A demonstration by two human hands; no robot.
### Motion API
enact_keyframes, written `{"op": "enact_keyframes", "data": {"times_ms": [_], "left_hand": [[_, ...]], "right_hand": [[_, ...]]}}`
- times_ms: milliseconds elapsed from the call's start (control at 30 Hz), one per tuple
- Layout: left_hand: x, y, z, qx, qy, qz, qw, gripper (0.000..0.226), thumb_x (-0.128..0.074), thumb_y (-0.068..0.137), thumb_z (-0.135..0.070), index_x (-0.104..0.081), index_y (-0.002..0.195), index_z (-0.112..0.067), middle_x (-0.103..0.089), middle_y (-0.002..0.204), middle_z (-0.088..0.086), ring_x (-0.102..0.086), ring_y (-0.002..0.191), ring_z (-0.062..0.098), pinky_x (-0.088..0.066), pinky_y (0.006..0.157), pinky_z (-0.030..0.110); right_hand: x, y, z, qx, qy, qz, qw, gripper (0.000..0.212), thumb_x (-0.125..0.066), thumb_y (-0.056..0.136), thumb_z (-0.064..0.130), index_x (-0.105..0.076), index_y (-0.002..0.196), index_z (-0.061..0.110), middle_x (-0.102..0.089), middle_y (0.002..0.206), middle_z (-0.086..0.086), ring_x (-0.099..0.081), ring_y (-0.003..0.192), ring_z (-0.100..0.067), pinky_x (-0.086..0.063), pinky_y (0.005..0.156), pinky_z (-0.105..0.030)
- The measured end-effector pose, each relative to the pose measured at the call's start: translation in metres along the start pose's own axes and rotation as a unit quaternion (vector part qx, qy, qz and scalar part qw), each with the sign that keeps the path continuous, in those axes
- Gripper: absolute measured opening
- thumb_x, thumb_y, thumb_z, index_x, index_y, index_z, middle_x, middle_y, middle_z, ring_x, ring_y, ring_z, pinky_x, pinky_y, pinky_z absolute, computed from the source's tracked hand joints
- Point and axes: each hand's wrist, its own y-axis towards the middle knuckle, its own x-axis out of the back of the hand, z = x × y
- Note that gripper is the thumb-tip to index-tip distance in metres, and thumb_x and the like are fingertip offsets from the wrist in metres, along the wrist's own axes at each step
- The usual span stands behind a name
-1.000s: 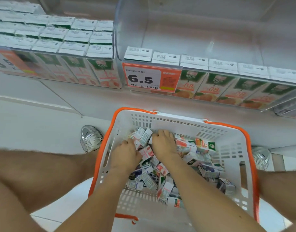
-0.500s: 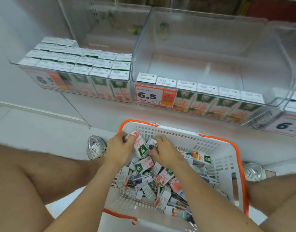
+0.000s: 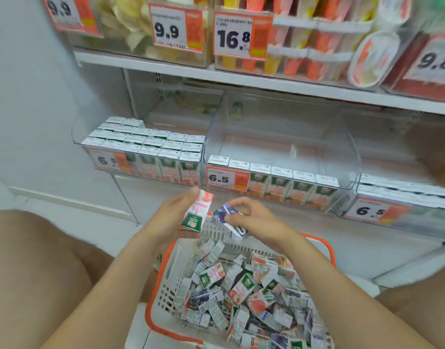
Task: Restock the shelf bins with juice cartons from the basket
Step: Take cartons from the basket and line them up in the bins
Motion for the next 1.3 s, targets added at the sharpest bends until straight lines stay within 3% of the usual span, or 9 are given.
{"op": "enact_keyframes", "data": {"times_ms": [100,233,300,467,600,700,867,1100,1300], "left_hand": [[0.004,-0.014,-0.025,-0.049,0.102,0.054,0.992,0.024,-0.073,0.095,-0.021,-0.071,0.119,-0.022,-0.073,0.114,0.015,-0.07,0.086,0.02,-0.062,0.072,0.037],[0.0,-0.03,-0.065,-0.15,0.248,0.033,0.956,0.035,-0.078,0.086,-0.008,-0.066,0.114,-0.023,-0.074,0.104,0.006,-0.064,0.069,0.01,-0.053,0.061,0.029],[-0.005,-0.034,-0.083,-0.196,0.259,0.001,0.946,0.041,-0.087,0.078,-0.01,-0.061,0.108,-0.02,-0.076,0.099,0.002,-0.065,0.068,0.01,-0.051,0.063,0.031],[-0.033,-0.031,-0.122,-0.263,0.21,0.047,0.94,0.032,-0.087,0.085,-0.018,-0.067,0.109,-0.02,-0.08,0.097,0.003,-0.073,0.084,0.019,-0.059,0.074,0.035],[-0.051,-0.016,-0.123,-0.273,0.154,0.047,0.948,0.023,-0.078,0.092,-0.028,-0.073,0.115,-0.031,-0.074,0.104,0.009,-0.075,0.097,0.034,-0.058,0.089,0.065],[-0.065,-0.011,-0.115,-0.277,0.145,0.028,0.949,0.022,-0.076,0.095,-0.027,-0.072,0.116,-0.033,-0.073,0.103,0.005,-0.077,0.086,0.022,-0.063,0.072,0.037],[-0.092,-0.008,-0.111,-0.299,0.152,0.024,0.942,0.031,-0.08,0.09,-0.035,-0.069,0.118,-0.031,-0.078,0.098,0.003,-0.077,0.084,0.019,-0.064,0.078,0.047],[-0.152,-0.003,-0.11,-0.36,0.185,0.051,0.913,0.024,-0.078,0.093,-0.033,-0.069,0.115,-0.03,-0.077,0.1,-0.005,-0.074,0.085,0.016,-0.064,0.077,0.046],[-0.223,-0.003,-0.113,-0.385,0.159,0.074,0.906,0.025,-0.079,0.091,-0.04,-0.068,0.112,-0.031,-0.078,0.098,-0.008,-0.075,0.089,0.014,-0.062,0.083,0.045]], "right_hand": [[0.01,-0.021,0.025,0.017,-0.033,-0.008,0.999,0.037,-0.077,0.09,0.017,-0.059,0.122,0.023,-0.074,0.108,0.006,-0.068,0.083,-0.009,-0.054,0.069,-0.022],[0.027,-0.035,0.054,0.138,-0.13,-0.158,0.969,0.023,-0.077,0.086,0.025,-0.071,0.108,0.03,-0.073,0.11,0.016,-0.071,0.092,-0.008,-0.056,0.084,-0.034],[0.039,-0.038,0.066,0.179,-0.138,-0.189,0.956,0.029,-0.078,0.083,0.025,-0.067,0.107,0.035,-0.076,0.103,0.015,-0.071,0.078,-0.017,-0.057,0.074,-0.035],[0.073,-0.048,0.094,0.14,-0.082,-0.112,0.98,0.021,-0.089,0.078,0.038,-0.084,0.089,0.021,-0.076,0.077,-0.004,-0.061,0.065,-0.017,-0.053,0.063,-0.036],[0.094,-0.048,0.096,0.106,-0.066,-0.055,0.991,0.035,-0.085,0.076,-0.002,-0.078,0.107,0.012,-0.075,0.086,-0.009,-0.065,0.072,-0.018,-0.058,0.07,-0.036],[0.102,-0.049,0.091,0.093,-0.112,-0.072,0.987,0.018,-0.084,0.083,0.02,-0.077,0.098,0.013,-0.074,0.076,-0.013,-0.06,0.055,-0.02,-0.046,0.055,-0.034],[0.115,-0.052,0.091,0.154,-0.354,-0.235,0.892,0.082,-0.058,0.086,0.082,-0.055,0.068,0.001,-0.051,0.053,-0.013,-0.04,0.05,-0.019,-0.032,0.05,-0.033],[0.17,-0.082,0.092,0.197,-0.337,-0.352,0.85,0.048,-0.065,0.083,0.077,-0.07,0.087,0.03,-0.069,0.076,0.013,-0.062,0.089,-0.017,-0.047,0.071,-0.034],[0.225,-0.099,0.062,0.269,-0.322,-0.421,0.804,0.025,-0.06,0.094,0.053,-0.068,0.101,0.03,-0.071,0.084,0.012,-0.066,0.078,-0.007,-0.055,0.074,-0.039]]}}
